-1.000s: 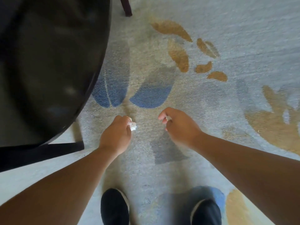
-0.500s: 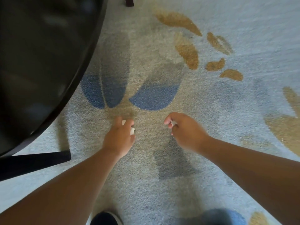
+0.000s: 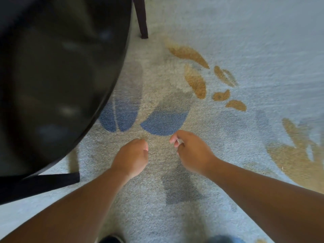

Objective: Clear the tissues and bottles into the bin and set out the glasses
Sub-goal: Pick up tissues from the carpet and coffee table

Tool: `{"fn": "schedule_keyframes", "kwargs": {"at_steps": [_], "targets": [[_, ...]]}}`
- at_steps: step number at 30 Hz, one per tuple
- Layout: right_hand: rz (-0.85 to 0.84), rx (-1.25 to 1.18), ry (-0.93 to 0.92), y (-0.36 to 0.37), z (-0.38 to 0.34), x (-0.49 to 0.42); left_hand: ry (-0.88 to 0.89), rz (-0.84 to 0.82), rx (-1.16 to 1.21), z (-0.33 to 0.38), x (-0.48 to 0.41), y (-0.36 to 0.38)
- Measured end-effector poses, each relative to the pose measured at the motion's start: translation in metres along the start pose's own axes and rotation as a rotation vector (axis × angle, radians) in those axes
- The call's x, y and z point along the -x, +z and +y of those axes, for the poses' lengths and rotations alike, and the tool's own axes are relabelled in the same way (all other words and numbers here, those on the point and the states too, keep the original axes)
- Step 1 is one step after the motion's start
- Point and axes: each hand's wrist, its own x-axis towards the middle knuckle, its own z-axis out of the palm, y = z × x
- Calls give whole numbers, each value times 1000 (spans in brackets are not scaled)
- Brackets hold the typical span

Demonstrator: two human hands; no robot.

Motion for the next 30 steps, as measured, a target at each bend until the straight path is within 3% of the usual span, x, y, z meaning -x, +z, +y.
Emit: {"fn": "schedule_keyframes", "kwargs": {"at_steps": [7, 14, 23, 30], "targets": [[-31, 17, -25, -43, -89, 71, 111, 66, 19, 70, 81, -96], [-109, 69, -77, -91, -200, 157, 41, 44, 154, 108, 183, -203], [-174, 103, -117, -136, -321, 232, -71, 212, 238, 111, 283, -343], [-196, 9, -111, -139, -385, 243, -124, 283, 217, 94, 310, -405]]}}
